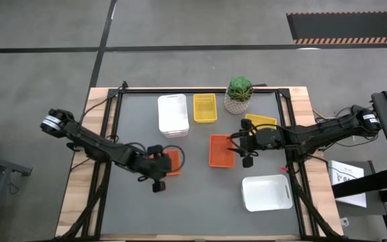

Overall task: Stack baskets by color
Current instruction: Stack the left orange bin on top of the right orange bin

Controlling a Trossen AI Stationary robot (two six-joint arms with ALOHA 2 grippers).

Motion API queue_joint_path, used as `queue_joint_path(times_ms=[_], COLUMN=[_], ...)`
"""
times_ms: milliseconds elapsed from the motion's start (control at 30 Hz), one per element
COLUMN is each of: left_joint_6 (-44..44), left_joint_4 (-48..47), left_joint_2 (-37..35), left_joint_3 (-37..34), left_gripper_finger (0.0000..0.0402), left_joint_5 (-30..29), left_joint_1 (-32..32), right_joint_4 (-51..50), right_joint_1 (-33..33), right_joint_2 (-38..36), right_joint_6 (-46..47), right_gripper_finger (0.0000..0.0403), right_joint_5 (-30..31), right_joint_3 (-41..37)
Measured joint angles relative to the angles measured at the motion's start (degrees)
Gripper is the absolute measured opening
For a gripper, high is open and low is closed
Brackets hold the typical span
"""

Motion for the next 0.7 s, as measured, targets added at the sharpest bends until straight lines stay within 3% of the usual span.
queue_joint_path(times_ms=[233, 567, 700], left_joint_6=[0.1, 0.1, 0.1], left_joint_4=[-7.3, -7.4, -8.7], left_joint_2=[5.6, 6.1, 6.3], left_joint_3=[5.7, 6.2, 6.1], left_gripper_finger=[0.0015, 0.0149, 0.0178], left_joint_5=[6.0, 7.3, 5.7], left_joint_1=[0.0, 0.0, 0.0], right_joint_4=[0.0, 0.1, 0.2], right_joint_1=[0.0, 0.0, 0.0], right_joint_2=[0.0, 0.0, 0.0], right_joint_6=[0.5, 0.5, 0.5], right_gripper_finger=[0.0196, 0.0196, 0.0196], right_joint_5=[0.0, 0.0, 0.0], right_joint_3=[0.0, 0.0, 0.0])
